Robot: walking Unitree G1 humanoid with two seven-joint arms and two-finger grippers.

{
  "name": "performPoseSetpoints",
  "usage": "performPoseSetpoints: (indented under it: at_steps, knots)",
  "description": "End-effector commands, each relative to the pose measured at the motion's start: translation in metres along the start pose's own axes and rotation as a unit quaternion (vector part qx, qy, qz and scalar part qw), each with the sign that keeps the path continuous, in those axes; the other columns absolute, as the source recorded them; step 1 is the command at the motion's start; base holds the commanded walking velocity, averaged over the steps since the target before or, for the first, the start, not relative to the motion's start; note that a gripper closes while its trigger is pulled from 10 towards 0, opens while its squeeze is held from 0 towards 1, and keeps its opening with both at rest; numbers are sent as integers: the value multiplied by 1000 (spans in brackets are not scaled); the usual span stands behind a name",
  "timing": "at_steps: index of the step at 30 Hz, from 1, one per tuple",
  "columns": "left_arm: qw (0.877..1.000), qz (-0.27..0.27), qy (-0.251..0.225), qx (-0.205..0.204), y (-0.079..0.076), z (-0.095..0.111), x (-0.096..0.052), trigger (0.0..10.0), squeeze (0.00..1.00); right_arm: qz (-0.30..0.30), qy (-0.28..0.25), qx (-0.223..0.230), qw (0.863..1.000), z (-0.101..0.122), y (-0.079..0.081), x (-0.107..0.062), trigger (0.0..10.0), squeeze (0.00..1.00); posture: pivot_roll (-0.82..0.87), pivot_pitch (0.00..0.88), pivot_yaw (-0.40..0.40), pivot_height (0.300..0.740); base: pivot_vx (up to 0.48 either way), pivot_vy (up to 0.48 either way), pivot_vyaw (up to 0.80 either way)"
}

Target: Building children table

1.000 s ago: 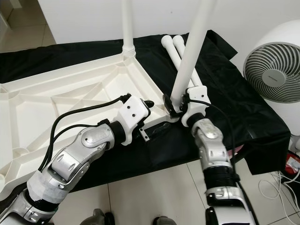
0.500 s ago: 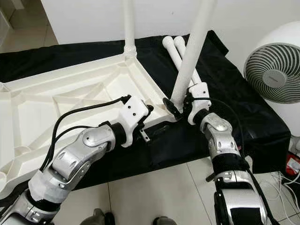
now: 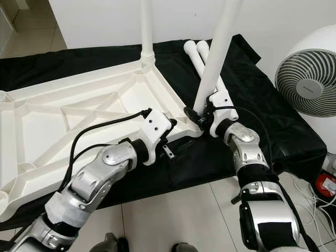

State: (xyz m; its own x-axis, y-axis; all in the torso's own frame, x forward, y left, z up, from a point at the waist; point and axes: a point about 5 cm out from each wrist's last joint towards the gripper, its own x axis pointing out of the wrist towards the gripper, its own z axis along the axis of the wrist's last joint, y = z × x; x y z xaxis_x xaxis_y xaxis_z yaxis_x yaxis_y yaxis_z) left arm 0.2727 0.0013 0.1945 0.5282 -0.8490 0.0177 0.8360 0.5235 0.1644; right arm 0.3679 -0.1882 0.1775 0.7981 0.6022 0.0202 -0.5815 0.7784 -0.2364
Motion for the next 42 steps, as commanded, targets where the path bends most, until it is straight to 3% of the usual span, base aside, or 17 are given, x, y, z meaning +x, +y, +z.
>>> performPoseSetpoints:
  at_steps: [1, 3, 9, 10, 15, 18, 19, 21, 27, 33, 36, 37, 39, 42]
  knots:
    - [999, 46, -2, 10, 4, -4, -2, 10000, 0, 5, 7, -1, 1000, -6, 2, -1, 0, 0, -74, 101, 15, 740, 0, 0, 0]
    - [998, 53, -15, -24, 5, -4, 0, 10000, 0, -8, 4, 12, 1000, -8, 3, -1, 0, 0, -79, 101, 13, 740, 0, 0, 0]
    - [999, 42, -13, 1, 2, -4, 1, 10000, 0, -87, 16, 25, 996, -18, 6, -2, 0, 0, -78, 102, 11, 740, 0, 0, 0]
    - [999, 42, -15, 2, 2, -3, 1, 10000, 0, -97, 15, 35, 995, -20, 9, -1, 10000, 0, -78, 102, 11, 740, 0, 0, 0]
    - [999, 37, -18, 9, 4, -3, 0, 10000, 0, -154, 13, 52, 987, -23, 26, 3, 10000, 0, -80, 98, 14, 740, 0, 0, 0]
    - [999, 36, -19, 15, 7, -2, -1, 10000, 0, -247, 30, 87, 964, -27, 32, 6, 10000, 0, -81, 93, 18, 740, 0, 0, 0]
    - [999, 36, -19, 15, 7, -2, -1, 10000, 0, -247, 30, 87, 964, -27, 32, 6, 10000, 0, -81, 93, 18, 740, 0, 0, 0]
    - [999, 33, -19, 17, 8, -3, -2, 10000, 0, -301, 29, 101, 948, -24, 41, 9, 10000, 0, -86, 82, 22, 740, 0, 0, 0]
    - [999, 25, -18, 18, 8, -3, -2, 10000, 0, -370, 23, 129, 920, -15, 61, 16, 10000, 0, -90, 77, 22, 740, 0, 0, 0]
    - [999, 16, -18, 21, 6, -3, -2, 10000, 0, -336, 17, 141, 931, -9, 74, 22, 10000, 0, -90, 75, 22, 740, 0, 0, 0]
    - [999, 15, -18, 21, 5, -3, -3, 10000, 0, -337, 19, 144, 930, -8, 74, 21, 10000, 0, -90, 75, 22, 740, 0, 0, 0]
    - [1000, 14, -18, 22, 5, -3, -3, 10000, 0, -340, 15, 144, 929, -5, 73, 19, 10000, 1000, -90, 75, 22, 740, 0, 0, 0]
    - [1000, 13, -17, 23, 5, -3, -3, 10000, 0, -342, 11, 144, 928, -3, 71, 18, 10000, 1000, -90, 73, 18, 740, 0, 0, 0]
    - [1000, 10, -17, 22, 3, -4, -3, 10000, 0, -299, -10, 110, 948, 2, 66, 18, 10000, 1000, -92, 73, 16, 740, 0, 0, 0]
